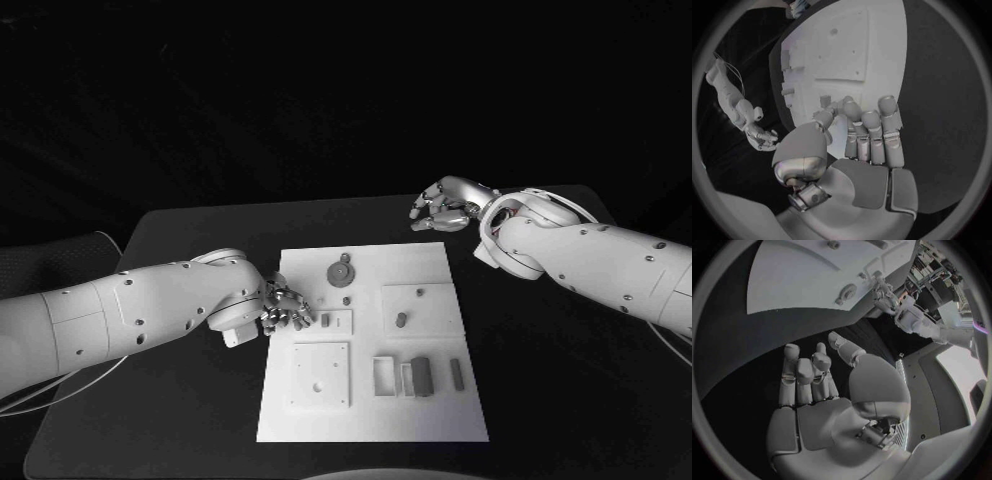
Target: Assemble the parts on the task board
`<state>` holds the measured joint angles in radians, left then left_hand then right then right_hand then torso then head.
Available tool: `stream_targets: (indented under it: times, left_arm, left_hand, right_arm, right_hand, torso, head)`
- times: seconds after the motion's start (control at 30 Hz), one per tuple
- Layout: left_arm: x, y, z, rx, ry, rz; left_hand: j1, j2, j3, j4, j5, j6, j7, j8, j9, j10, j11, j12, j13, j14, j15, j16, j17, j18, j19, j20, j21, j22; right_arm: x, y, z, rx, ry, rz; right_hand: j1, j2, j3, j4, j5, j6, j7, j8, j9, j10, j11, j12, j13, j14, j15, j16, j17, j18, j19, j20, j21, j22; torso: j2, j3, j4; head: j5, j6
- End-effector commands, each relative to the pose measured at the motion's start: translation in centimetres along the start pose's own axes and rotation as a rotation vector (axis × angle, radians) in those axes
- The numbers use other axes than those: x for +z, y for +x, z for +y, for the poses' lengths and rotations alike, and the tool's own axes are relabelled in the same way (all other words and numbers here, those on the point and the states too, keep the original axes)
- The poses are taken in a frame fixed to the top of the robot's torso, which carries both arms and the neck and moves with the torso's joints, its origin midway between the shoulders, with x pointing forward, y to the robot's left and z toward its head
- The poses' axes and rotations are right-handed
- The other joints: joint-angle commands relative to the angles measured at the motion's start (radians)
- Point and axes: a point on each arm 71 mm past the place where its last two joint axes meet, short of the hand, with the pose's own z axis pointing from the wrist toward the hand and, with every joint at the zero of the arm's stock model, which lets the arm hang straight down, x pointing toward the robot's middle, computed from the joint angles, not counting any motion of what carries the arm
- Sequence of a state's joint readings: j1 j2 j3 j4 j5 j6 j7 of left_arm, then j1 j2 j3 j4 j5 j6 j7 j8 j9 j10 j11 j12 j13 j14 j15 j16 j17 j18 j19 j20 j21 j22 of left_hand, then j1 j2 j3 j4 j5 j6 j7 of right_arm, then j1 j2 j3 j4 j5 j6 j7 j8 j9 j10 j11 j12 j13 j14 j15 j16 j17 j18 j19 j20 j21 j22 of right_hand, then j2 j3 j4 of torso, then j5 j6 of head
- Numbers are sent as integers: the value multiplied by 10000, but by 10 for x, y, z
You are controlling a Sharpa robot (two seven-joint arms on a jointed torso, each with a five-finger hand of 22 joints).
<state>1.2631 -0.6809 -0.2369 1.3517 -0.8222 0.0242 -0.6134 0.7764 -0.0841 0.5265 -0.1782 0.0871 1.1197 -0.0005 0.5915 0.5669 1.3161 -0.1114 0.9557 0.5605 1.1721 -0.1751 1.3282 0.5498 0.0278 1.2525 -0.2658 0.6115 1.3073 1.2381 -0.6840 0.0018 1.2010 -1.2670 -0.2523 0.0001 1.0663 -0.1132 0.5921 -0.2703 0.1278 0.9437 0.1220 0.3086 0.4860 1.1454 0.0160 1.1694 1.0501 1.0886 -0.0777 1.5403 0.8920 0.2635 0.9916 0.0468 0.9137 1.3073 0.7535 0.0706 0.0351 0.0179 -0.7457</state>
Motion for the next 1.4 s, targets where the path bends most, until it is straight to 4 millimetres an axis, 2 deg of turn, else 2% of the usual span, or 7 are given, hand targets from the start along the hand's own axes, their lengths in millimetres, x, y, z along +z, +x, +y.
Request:
stream_targets:
  times: [0.03,0.3,0.5,1.17,1.4]
  left_arm:
    - [0,1,-1,-28,62,102]
    - [0,1,0,344,-1,63]
    - [0,0,-1,536,35,-174]
    - [-2,0,-12,1423,433,-952]
    - [-3,0,-13,1349,537,-1053]
  left_hand:
    - [58,-57,8,1,68,-13,-14,30,-14,-22,11,63,-12,-23,13,41,-22,115,-29,-4,42,122]
    - [304,8,17,-209,175,-32,-5,42,-37,-40,19,75,-27,-42,14,59,-51,109,-45,2,56,129]
    - [509,168,39,-402,307,-32,-1,59,-55,-38,23,89,-42,-46,21,80,-76,102,-45,7,70,130]
    - [681,261,30,-602,287,-5,-12,93,-70,-15,12,120,-53,-18,17,110,-102,101,-18,5,90,125]
    - [917,425,102,-744,270,21,-23,119,-83,9,1,142,-64,7,15,133,-122,103,9,1,101,116]
  right_arm:
    - [0,1,0,-8,-38,140]
    - [0,1,0,-9,-35,155]
    - [0,1,0,-10,-35,167]
    - [-1,2,0,-8,-25,201]
    - [-1,2,-1,-10,-14,209]
  right_hand:
    - [-81,-30,0,48,41,-8,63,-42,16,-75,9,-5,-16,27,-68,-47,-10,-17,-69,23,-68,171]
    - [-84,-28,-1,52,41,-8,64,-43,17,-75,9,-5,-16,27,-67,-46,-10,-17,-68,24,-67,171]
    - [-87,-29,-2,55,40,-7,64,-43,18,-74,10,-4,-17,27,-67,-46,-10,-17,-68,24,-67,171]
    - [-106,-29,-9,73,39,-4,65,-45,22,-73,11,-3,-18,27,-65,-44,-11,-17,-66,26,-67,171]
    - [-114,-30,-12,81,39,-4,66,-46,23,-73,12,-2,-18,28,-64,-43,-11,-17,-66,27,-66,171]
  torso:
    - [-1,-4,1]
    - [-1,-8,8]
    - [0,-10,8]
    - [1,-4,0]
    - [-2,6,1]
  head:
    - [-3,-3]
    - [0,-28]
    - [2,-41]
    - [-24,-53]
    - [-33,-63]
